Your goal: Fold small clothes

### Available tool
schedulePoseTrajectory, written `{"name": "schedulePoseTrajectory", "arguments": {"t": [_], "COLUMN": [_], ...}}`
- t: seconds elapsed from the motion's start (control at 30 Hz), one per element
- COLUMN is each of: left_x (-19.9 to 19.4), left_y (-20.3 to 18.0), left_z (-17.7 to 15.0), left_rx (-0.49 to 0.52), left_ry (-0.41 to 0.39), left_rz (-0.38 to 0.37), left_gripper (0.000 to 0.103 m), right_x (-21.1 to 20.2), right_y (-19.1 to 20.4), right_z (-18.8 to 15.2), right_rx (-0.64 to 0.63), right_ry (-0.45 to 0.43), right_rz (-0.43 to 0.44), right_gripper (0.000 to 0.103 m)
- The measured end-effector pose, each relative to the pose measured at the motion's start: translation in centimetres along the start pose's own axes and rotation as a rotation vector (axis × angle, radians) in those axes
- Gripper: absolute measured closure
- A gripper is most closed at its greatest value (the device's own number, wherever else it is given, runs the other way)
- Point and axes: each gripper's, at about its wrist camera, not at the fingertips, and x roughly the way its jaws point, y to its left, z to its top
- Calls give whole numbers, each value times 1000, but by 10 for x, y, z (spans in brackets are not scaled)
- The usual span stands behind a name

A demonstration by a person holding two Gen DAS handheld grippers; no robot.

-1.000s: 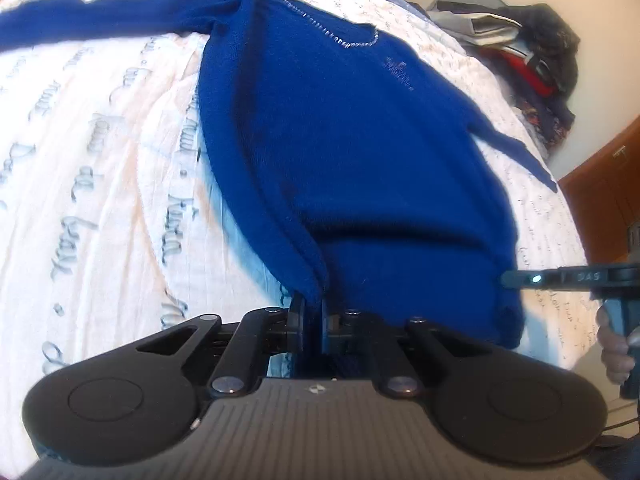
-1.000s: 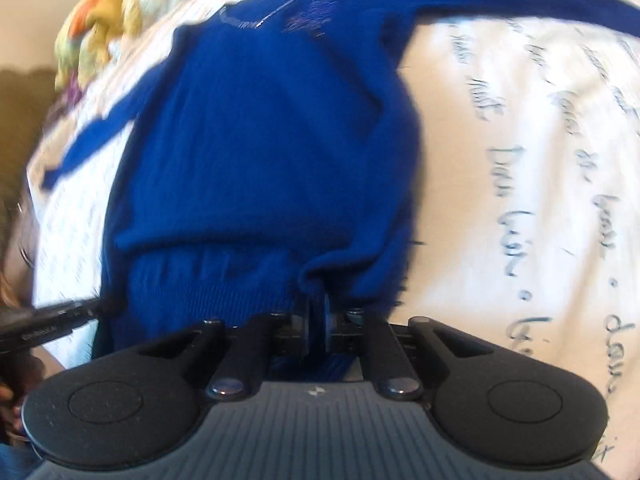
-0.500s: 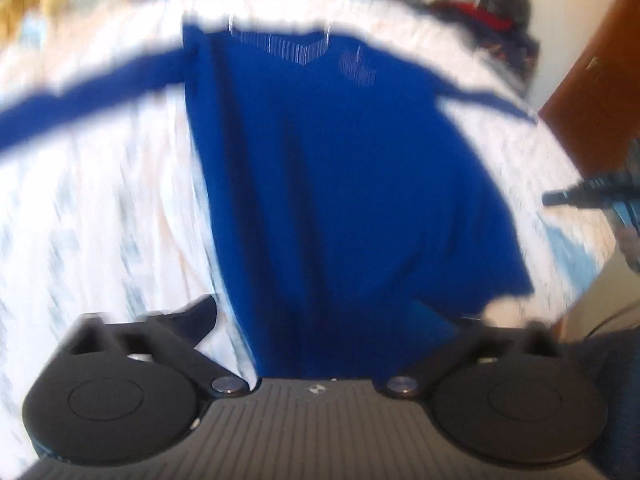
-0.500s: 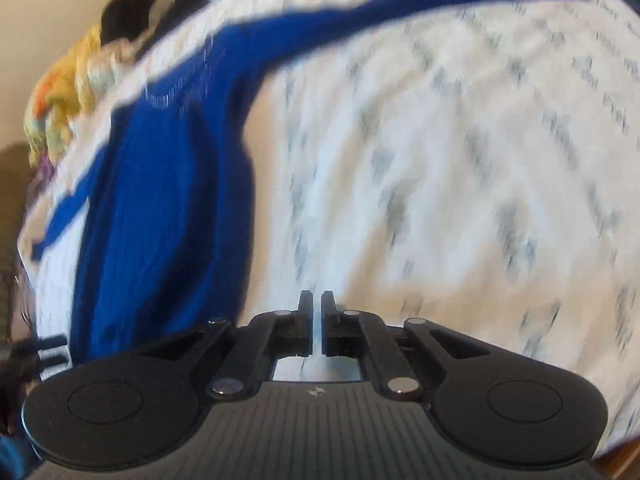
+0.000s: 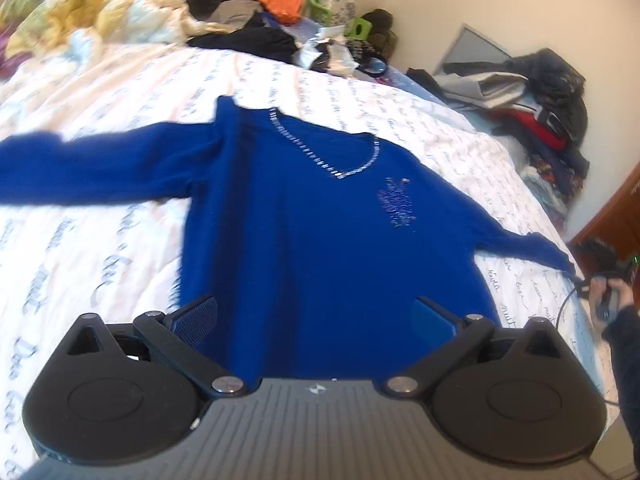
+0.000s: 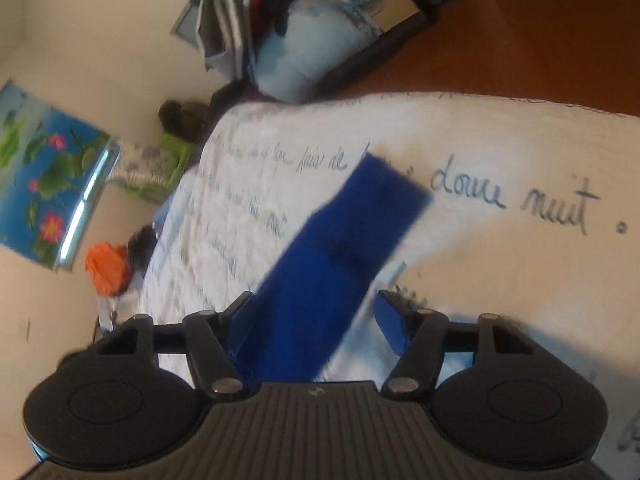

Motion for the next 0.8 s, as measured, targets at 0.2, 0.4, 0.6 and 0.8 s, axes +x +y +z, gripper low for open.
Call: {"name": "schedulePoseTrajectory", "arguments": {"t": [0.2,0.4,0.6,0.8], "left_x": [38,31,32,30], "left_y": [-17,-11,11,30], "left_z": [-2,9,13,11], "left_rx": [59,14,-116,-86], "left_ry": [-43,-148,-232,-237], "left_rz": [-32,-74,-88,-51], "left_gripper": [1,1,1,2], "right_x": [28,7,-18,-37], "right_y": [12,57,206,290], "right_z": [-5,-29,-178,-345], "right_rx": [-94,-203,-511,-779], "right_ry": [-16,-106,102,562], "right_rz": [-106,14,461,743], "right_gripper": [99,99,99,70]}}
